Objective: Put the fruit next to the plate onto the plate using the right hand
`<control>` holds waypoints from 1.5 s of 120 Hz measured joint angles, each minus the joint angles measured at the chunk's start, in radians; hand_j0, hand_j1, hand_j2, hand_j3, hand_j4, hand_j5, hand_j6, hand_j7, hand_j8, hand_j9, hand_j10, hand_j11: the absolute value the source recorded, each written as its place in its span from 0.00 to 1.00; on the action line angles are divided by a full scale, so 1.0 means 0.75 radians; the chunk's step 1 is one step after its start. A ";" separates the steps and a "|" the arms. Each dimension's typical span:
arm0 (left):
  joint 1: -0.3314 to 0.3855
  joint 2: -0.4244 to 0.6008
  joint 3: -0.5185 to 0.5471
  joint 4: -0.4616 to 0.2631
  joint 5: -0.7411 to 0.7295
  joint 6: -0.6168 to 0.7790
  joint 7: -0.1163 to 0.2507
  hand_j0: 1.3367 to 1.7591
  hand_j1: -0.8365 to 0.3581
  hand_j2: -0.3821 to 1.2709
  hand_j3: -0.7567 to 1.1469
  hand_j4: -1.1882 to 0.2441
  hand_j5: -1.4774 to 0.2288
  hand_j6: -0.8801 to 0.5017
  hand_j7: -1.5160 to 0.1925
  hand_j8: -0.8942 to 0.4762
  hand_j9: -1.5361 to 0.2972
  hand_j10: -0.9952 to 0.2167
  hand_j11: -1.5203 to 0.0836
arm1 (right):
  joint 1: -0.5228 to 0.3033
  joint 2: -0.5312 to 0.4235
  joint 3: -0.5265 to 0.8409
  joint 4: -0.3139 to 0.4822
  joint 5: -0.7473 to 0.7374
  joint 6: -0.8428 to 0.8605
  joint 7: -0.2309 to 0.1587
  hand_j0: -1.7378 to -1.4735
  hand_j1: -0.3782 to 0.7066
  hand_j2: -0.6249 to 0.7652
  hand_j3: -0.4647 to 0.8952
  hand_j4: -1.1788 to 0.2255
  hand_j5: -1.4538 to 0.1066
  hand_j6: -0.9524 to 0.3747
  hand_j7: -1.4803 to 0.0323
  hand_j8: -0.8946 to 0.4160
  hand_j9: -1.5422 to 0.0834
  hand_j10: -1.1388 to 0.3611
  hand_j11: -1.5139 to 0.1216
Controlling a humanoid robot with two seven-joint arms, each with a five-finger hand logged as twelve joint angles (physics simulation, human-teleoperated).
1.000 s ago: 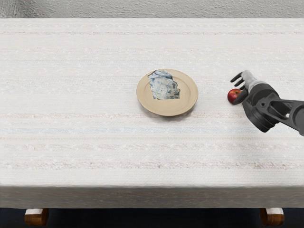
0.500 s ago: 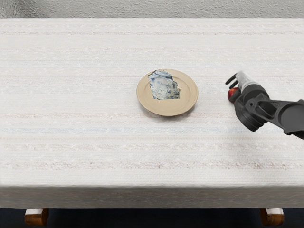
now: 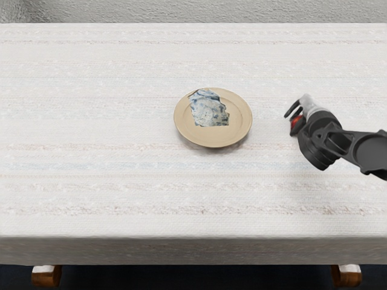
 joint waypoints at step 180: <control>0.000 0.000 0.000 0.000 0.000 0.000 0.000 0.76 0.98 0.23 0.40 0.82 0.86 0.63 0.88 0.65 0.83 0.81 0.94 | -0.348 0.042 1.195 0.204 0.080 0.814 0.004 0.30 0.08 0.45 0.34 0.80 0.88 0.68 0.93 0.65 0.90 0.73 0.88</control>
